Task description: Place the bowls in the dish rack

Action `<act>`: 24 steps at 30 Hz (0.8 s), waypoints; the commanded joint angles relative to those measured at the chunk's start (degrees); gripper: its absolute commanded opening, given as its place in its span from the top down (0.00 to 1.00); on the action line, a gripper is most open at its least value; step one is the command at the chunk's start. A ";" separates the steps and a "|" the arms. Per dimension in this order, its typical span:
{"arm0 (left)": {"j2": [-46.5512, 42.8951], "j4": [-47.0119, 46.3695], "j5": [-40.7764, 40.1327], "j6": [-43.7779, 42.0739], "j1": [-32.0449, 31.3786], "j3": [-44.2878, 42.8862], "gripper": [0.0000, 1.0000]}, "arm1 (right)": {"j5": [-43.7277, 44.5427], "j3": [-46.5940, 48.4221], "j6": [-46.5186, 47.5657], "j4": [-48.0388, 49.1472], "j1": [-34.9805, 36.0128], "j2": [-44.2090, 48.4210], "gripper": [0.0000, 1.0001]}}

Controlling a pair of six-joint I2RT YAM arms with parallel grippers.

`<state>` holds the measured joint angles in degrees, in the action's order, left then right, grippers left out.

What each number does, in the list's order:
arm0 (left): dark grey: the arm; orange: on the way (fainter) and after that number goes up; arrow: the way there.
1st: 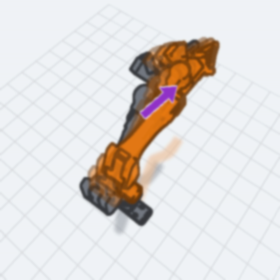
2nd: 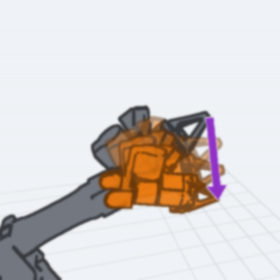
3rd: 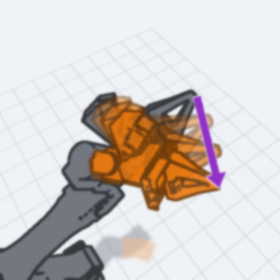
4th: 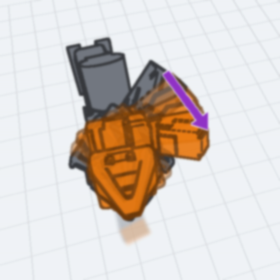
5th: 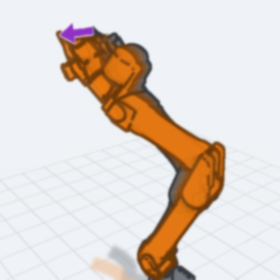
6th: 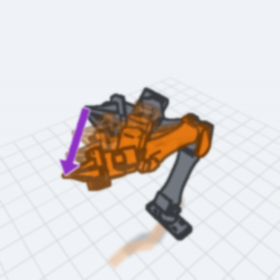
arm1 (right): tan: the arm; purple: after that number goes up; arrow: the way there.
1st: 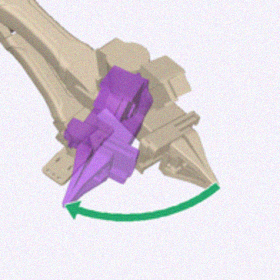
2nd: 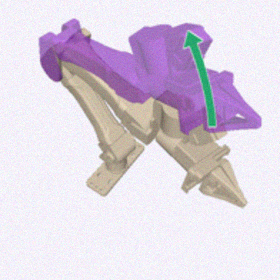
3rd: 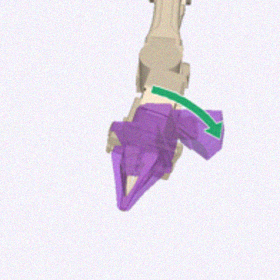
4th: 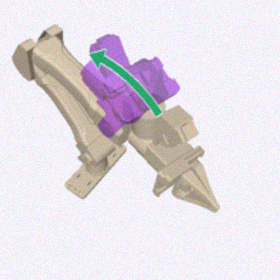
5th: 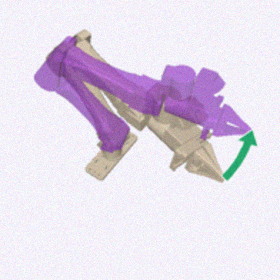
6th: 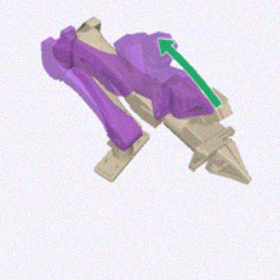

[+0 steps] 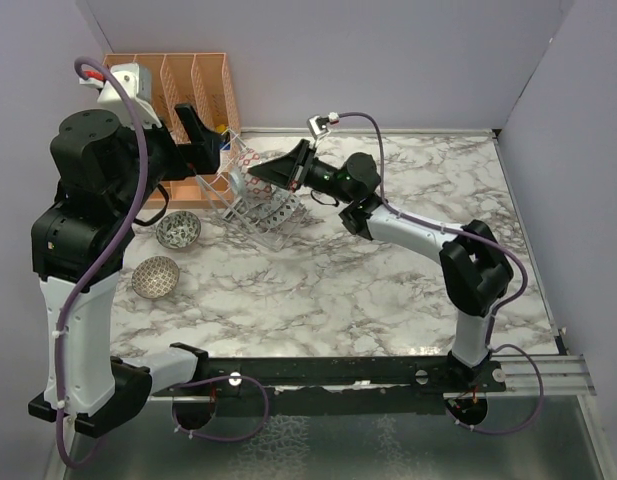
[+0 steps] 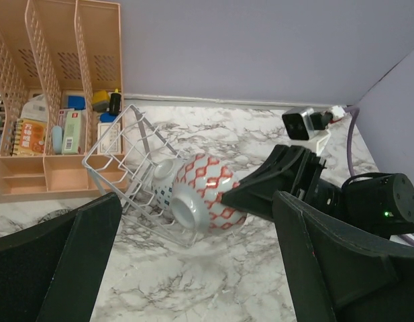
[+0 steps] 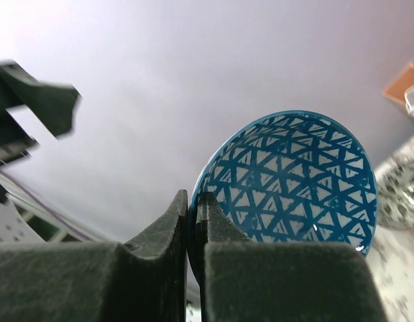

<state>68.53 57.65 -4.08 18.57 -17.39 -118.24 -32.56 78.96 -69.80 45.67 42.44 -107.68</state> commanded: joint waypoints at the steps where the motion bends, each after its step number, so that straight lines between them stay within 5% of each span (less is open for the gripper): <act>1: -1.68 -1.29 2.45 -0.18 -0.17 2.22 0.02 | 12.59 0.50 -12.58 16.54 -0.55 -3.92 0.99; 10: -2.01 -0.55 4.26 -0.67 -0.13 3.89 0.02 | 30.34 0.92 -25.22 17.04 -0.26 -10.08 0.99; 24: -2.03 0.10 5.83 -2.66 -0.10 4.03 0.02 | 38.69 10.57 -33.97 12.13 4.10 -18.56 0.99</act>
<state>67.40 58.37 0.19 16.99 -17.39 -114.30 1.06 87.00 -99.55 57.14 44.58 -125.89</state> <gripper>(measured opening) 0.981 0.045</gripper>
